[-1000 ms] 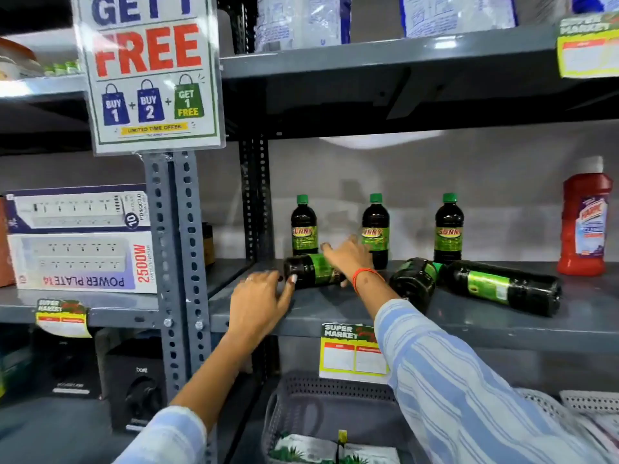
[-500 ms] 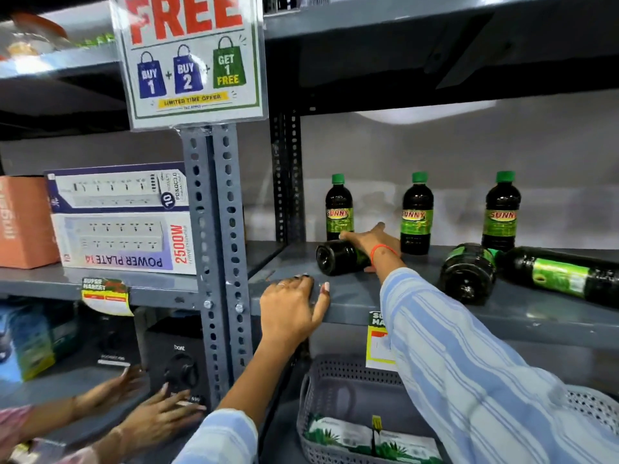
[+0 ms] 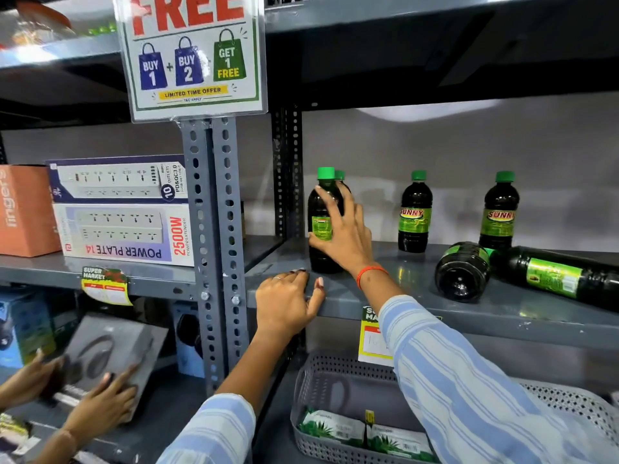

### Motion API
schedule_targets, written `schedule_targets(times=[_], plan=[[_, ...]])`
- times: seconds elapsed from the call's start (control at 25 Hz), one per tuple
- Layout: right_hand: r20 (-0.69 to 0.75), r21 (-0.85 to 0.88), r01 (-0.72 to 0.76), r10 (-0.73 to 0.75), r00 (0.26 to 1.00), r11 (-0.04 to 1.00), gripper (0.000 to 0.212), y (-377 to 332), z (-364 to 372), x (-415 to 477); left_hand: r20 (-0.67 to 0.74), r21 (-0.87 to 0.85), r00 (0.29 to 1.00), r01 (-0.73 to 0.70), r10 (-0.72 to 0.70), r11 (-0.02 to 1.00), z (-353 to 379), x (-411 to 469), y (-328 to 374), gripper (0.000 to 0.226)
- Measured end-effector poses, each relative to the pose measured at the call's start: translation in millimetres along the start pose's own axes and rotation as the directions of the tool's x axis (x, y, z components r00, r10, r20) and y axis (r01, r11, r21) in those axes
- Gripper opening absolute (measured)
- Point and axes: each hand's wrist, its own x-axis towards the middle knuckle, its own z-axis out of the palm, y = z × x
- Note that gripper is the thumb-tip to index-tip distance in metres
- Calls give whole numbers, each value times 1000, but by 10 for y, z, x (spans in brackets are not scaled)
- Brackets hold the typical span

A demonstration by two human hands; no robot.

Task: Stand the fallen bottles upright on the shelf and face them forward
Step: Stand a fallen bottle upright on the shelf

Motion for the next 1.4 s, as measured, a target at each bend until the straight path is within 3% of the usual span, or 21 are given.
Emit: schedule_targets(times=[0.08, 0.2, 0.36, 0.56, 0.72, 0.88, 0.96, 1.12, 1.32, 1.4], plan=[[-6, 38, -47, 48, 999, 998, 103, -22, 12, -22, 8, -5, 1000, 3, -3, 1000, -10, -2, 8, 50], [18, 60, -255, 254, 967, 965, 122, -41, 52, -82, 5, -4, 1000, -2, 2, 1000, -15, -13, 15, 48], [222, 213, -484, 441, 870, 849, 119, -9, 90, -109, 21, 4, 1000, 7, -7, 1000, -21, -12, 17, 49], [315, 356, -517, 421, 851, 778, 89, -44, 63, -112, 33, 6, 999, 11, -11, 1000, -26, -8, 11, 51], [326, 271, -519, 430, 842, 811, 94, -6, 91, -134, 25, 5, 1000, 15, -15, 1000, -14, -7, 23, 49], [409, 457, -573, 412, 815, 680, 73, 9, 89, -104, -9, 25, 1000, 1, -1, 1000, -10, -31, -1, 47], [430, 469, -586, 409, 805, 660, 64, -4, 90, -106, -25, 55, 1000, -11, 13, 998, -11, -48, -23, 46], [401, 371, -558, 414, 817, 742, 87, -5, 97, -110, -3, 89, 1000, 3, -3, 996, -28, -40, -81, 51], [453, 490, -620, 428, 782, 613, 79, 40, 98, -72, 16, 84, 999, -53, 52, 995, -75, -10, -210, 63], [434, 383, -606, 443, 784, 697, 94, 26, 105, -92, 8, 76, 999, -53, 53, 996, -85, -17, -197, 64]])
